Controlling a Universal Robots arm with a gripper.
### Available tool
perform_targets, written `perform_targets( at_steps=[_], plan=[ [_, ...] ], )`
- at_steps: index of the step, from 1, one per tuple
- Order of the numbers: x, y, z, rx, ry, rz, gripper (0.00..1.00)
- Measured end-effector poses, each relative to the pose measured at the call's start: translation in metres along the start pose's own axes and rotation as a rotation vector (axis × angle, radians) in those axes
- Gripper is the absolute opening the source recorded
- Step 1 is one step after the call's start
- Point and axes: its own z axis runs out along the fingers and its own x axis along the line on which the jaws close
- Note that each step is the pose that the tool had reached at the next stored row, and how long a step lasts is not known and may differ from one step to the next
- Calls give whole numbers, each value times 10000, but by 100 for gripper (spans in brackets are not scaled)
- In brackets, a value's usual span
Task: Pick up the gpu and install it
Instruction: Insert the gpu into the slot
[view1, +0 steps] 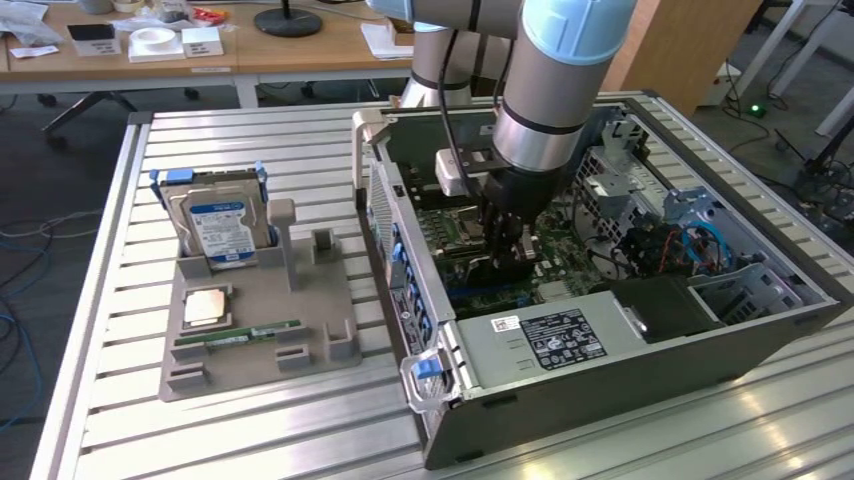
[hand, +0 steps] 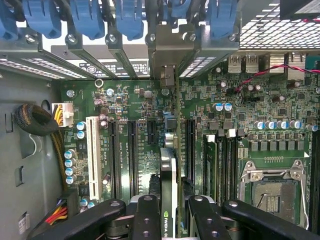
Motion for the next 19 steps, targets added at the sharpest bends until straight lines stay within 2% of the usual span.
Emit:
perform_targets(
  at_steps=[19],
  plan=[
    [0, 0, 6, 1, -2, 1, 26]
  ],
)
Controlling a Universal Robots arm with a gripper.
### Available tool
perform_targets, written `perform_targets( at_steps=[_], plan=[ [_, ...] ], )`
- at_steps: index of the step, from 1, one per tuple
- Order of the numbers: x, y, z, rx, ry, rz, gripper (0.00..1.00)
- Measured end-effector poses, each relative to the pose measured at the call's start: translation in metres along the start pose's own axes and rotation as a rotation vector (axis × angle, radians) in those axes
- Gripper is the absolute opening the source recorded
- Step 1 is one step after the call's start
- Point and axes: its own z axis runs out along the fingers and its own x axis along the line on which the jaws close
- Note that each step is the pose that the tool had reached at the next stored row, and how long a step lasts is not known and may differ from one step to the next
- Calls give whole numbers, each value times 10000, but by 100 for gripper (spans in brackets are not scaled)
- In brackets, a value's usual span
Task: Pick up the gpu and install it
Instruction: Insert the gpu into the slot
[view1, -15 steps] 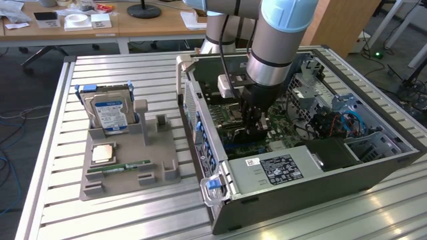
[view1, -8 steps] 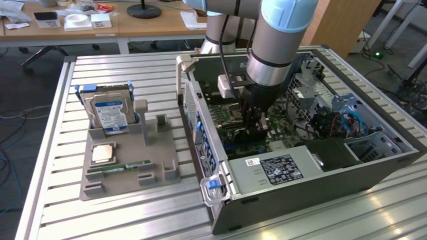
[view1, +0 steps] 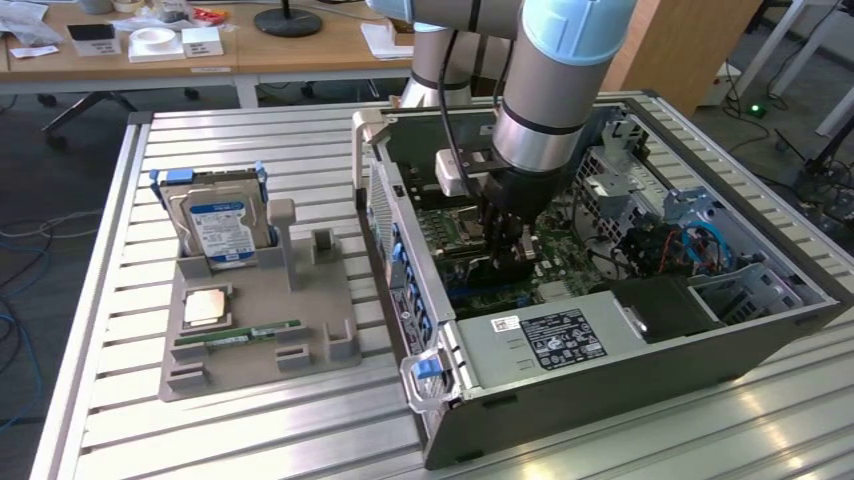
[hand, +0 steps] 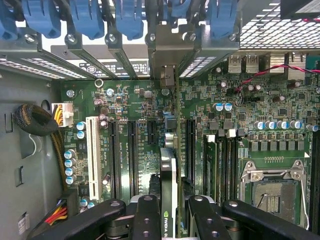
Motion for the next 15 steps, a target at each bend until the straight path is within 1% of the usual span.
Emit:
perform_targets(
  at_steps=[8, 10, 11, 14, 15],
  plan=[
    [0, 0, 2, 0, 0, 0, 26],
    [-1, 1, 7, 2, -14, 2, 27],
    [-1, 0, 6, 4, -10, 1, 27],
    [0, 0, 2, 0, -2, 1, 45],
    [0, 0, 2, 0, -1, 0, 45]
  ],
)
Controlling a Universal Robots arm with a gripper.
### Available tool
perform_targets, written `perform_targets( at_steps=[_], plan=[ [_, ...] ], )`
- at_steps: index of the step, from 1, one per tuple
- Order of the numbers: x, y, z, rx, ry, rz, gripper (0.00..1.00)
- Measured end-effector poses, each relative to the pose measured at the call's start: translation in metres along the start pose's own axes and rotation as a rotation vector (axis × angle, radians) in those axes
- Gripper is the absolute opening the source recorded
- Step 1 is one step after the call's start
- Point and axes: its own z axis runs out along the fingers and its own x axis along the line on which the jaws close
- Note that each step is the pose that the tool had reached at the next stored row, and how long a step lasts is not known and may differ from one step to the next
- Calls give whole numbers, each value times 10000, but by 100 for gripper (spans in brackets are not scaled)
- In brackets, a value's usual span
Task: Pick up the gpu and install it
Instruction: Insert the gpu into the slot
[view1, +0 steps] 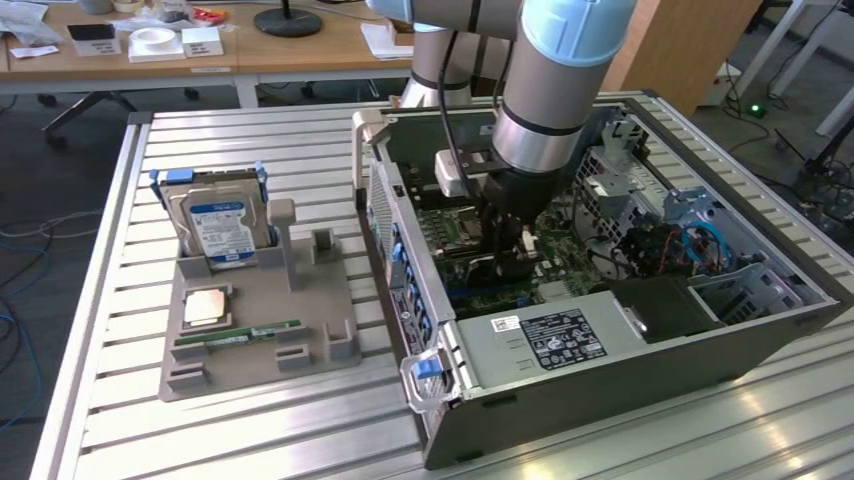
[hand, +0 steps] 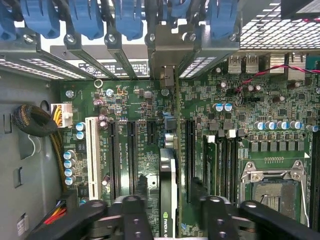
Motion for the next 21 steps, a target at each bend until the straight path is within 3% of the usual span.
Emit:
perform_targets(
  at_steps=[1, 2, 5, 15, 21],
  plan=[
    [0, 0, 0, 0, 0, 0, 45],
    [0, 0, 0, 0, 0, 0, 51],
    [-1, 0, -31, -1, -1, 0, 51],
    [-14, -4, -437, 0, -12, 0, 51],
    [-20, -6, -619, 4, -14, -1, 51]
  ],
)
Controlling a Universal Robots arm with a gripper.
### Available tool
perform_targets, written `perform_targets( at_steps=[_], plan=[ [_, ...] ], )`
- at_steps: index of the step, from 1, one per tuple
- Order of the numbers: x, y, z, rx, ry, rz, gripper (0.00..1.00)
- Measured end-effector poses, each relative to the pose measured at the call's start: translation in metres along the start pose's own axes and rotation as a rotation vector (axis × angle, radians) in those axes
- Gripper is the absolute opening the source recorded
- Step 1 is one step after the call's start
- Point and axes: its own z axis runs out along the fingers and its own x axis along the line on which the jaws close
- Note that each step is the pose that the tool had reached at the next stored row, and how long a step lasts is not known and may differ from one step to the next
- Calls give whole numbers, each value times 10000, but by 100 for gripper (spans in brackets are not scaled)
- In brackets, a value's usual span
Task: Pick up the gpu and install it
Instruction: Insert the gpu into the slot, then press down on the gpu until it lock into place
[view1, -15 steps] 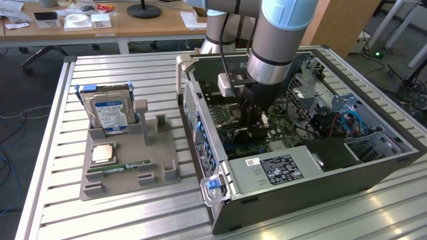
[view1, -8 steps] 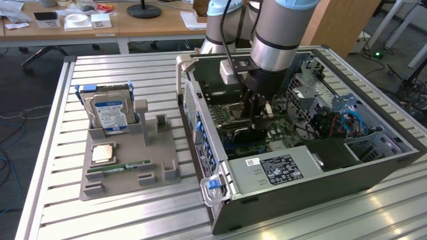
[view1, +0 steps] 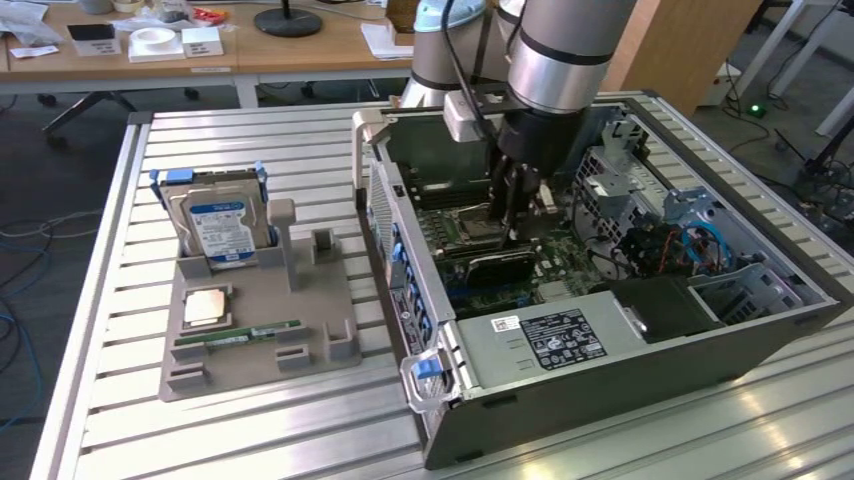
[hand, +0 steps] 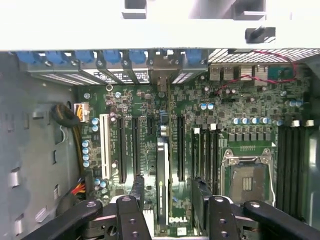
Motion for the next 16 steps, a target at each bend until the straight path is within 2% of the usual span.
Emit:
perform_targets(
  at_steps=[16],
  plan=[
    [0, 0, -3, 0, 0, 0, 50]
  ],
)
